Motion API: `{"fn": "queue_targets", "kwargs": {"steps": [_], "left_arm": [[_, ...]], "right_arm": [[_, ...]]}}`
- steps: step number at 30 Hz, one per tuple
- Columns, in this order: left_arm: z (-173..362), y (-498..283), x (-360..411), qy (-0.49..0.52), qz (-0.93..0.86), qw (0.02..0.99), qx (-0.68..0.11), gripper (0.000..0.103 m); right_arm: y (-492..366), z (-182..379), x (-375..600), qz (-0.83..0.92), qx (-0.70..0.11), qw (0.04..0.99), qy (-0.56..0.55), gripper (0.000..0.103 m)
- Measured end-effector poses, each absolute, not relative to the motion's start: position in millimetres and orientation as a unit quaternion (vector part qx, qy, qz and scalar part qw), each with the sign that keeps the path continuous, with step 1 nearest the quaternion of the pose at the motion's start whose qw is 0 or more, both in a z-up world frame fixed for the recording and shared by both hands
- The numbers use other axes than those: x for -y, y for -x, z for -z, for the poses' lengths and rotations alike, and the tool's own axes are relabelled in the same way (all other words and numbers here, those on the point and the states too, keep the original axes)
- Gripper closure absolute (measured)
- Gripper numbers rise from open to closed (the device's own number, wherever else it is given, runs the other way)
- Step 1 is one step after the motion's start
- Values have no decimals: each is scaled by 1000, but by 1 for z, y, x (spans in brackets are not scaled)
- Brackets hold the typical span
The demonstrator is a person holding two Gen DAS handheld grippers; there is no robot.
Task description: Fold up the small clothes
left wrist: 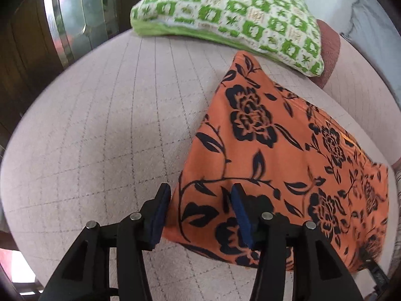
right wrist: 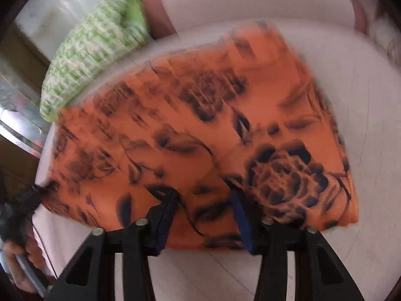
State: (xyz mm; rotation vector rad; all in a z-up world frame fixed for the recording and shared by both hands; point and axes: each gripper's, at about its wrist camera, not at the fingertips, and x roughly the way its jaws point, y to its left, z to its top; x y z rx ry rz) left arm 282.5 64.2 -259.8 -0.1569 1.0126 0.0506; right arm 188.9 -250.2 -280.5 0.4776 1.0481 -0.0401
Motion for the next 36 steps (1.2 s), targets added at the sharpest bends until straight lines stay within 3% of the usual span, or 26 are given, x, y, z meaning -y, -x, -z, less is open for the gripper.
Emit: {"fn": "queue_targets", "kwargs": {"steps": [3, 5, 6, 12, 24, 36], "left_arm": [[246, -268, -45, 33, -26, 890, -454, 44], [237, -253, -29, 7, -26, 903, -430, 24], [232, -246, -20, -4, -23, 909, -416, 23], [220, -227, 33, -54, 0, 924, -378, 20], [204, -194, 84, -61, 16, 942, -330, 18], [211, -200, 92, -71, 26, 940, -334, 17]], "right_arm": [[-174, 268, 247, 12, -494, 839, -230, 60], [-161, 259, 250, 1, -476, 840, -261, 59], [-154, 252, 251, -2, -461, 845, -270, 54], [-115, 218, 258, 1, -382, 883, -273, 42], [-96, 229, 290, 18, -371, 884, -286, 42], [-113, 219, 288, 0, -352, 893, -280, 42]]}}
